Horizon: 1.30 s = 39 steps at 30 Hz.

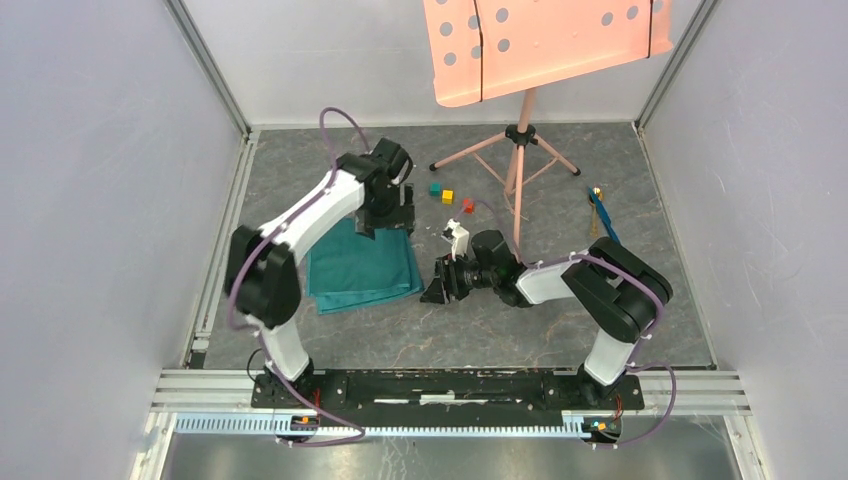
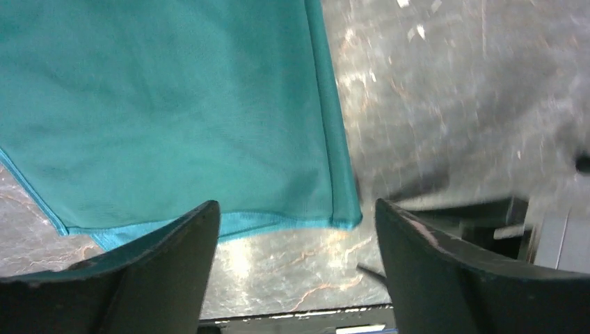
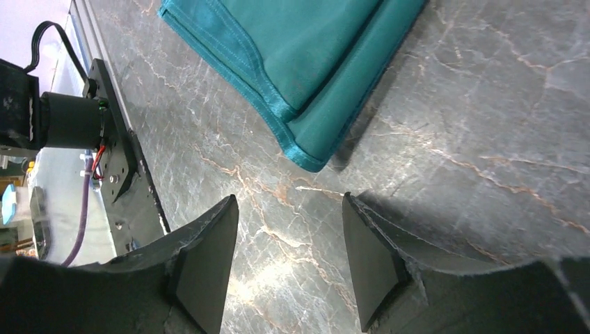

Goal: Fold the napkin into a case and place the utensils inside
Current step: Turn over the upper triangle folded napkin at the center of the board, then smooth out the lower triangle-folded napkin at the center of the board.

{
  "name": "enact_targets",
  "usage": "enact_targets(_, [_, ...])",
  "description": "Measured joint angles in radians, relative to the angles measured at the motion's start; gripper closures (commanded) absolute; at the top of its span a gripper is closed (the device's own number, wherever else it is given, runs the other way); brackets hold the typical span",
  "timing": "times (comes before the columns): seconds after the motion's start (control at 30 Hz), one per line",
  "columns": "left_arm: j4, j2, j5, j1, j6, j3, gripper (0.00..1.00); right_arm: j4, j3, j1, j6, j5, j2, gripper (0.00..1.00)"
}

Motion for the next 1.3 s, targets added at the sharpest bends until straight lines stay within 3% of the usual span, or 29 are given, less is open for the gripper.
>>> enact_targets(0.1, [0.048,-0.155,0.023,-0.018,-0.003,-0.143,0.38,-0.004,0.004,-0.011,0.003,0.014,0.002,0.48])
enact_targets(0.2, [0.114,-0.241,0.071,-0.027,-0.025,-0.295,0.45,-0.004,0.044,-0.016,0.017,0.024,0.043,0.60])
enact_targets(0.33, [0.193,-0.208,0.108,-0.046,-0.056,-0.415,0.51,0.033,0.098,-0.020,0.057,0.011,0.121,0.72])
enact_targets(0.43, [0.224,-0.156,0.104,-0.075,-0.064,-0.423,0.59,0.069,0.107,-0.021,0.080,0.000,0.153,0.78])
enact_targets(0.7, [0.246,-0.074,0.081,-0.146,-0.070,-0.397,0.60,0.089,0.106,-0.021,0.088,-0.012,0.167,0.81])
enact_targets(0.97, [0.232,-0.023,0.028,-0.175,-0.075,-0.360,0.97,0.092,0.103,-0.021,0.080,-0.013,0.167,0.93])
enact_targets(1.3, [0.201,-0.023,0.021,-0.233,-0.112,-0.299,0.96,0.123,0.080,-0.020,0.064,-0.024,0.167,0.92])
